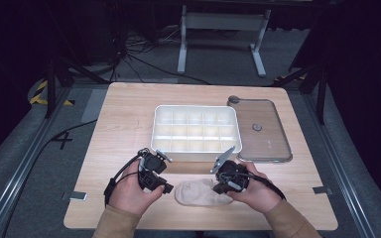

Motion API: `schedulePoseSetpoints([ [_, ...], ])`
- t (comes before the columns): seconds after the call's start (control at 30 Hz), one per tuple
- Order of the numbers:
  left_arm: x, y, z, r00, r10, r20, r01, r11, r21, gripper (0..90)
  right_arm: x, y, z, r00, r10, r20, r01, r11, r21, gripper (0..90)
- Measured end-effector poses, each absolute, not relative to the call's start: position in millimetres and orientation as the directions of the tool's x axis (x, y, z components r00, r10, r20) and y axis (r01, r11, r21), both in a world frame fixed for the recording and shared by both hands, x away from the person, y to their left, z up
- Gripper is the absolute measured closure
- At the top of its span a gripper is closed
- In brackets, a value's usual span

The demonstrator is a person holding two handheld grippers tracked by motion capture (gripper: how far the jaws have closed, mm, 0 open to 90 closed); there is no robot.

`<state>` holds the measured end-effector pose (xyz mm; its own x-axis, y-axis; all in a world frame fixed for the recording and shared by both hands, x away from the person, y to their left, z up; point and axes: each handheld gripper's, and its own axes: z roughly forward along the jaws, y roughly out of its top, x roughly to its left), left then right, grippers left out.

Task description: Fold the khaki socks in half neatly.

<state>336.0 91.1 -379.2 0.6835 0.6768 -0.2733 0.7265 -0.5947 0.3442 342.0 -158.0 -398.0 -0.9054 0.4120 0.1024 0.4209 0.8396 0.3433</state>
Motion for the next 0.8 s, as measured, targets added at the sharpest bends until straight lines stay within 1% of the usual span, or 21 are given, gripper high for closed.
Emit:
schedulePoseSetpoints([
  [0.1, 337, 87, -384, 0.687, 0.668, -0.288, 0.725, -0.6, 0.337, 66.0, 339, -150, -406, -0.911, 0.397, 0.107, 0.409, 0.849, 0.335, 89.7],
  [0.2, 336, 85, -386, 0.693, 0.663, -0.281, 0.718, -0.606, 0.341, 66.0, 335, -142, -415, -0.921, 0.374, 0.109, 0.388, 0.861, 0.327, 89.7],
  [0.27, 336, 84, -387, 0.695, 0.663, -0.279, 0.717, -0.609, 0.339, 65.8, 333, -139, -417, -0.926, 0.362, 0.106, 0.376, 0.866, 0.33, 89.7],
  [0.3, 337, 84, -388, 0.696, 0.661, -0.281, 0.716, -0.609, 0.341, 66.8, 330, -135, -420, -0.934, 0.341, 0.104, 0.355, 0.871, 0.339, 89.7],
  [0.47, 338, 81, -391, 0.691, 0.662, -0.292, 0.722, -0.607, 0.332, 67.5, 326, -129, -424, -0.941, 0.321, 0.108, 0.338, 0.87, 0.358, 89.7],
  [0.63, 341, 79, -397, 0.68, 0.666, -0.306, 0.732, -0.603, 0.317, 67.8, 326, -126, -434, -0.939, 0.328, 0.1, 0.342, 0.878, 0.334, 89.6],
  [0.7, 342, 79, -400, 0.682, 0.666, -0.303, 0.731, -0.6, 0.326, 67.4, 326, -127, -435, -0.938, 0.328, 0.113, 0.347, 0.874, 0.341, 89.6],
  [0.8, 344, 79, -402, 0.675, 0.673, -0.303, 0.736, -0.586, 0.338, 67.2, 325, -128, -435, -0.939, 0.329, 0.103, 0.344, 0.874, 0.343, 89.6],
])
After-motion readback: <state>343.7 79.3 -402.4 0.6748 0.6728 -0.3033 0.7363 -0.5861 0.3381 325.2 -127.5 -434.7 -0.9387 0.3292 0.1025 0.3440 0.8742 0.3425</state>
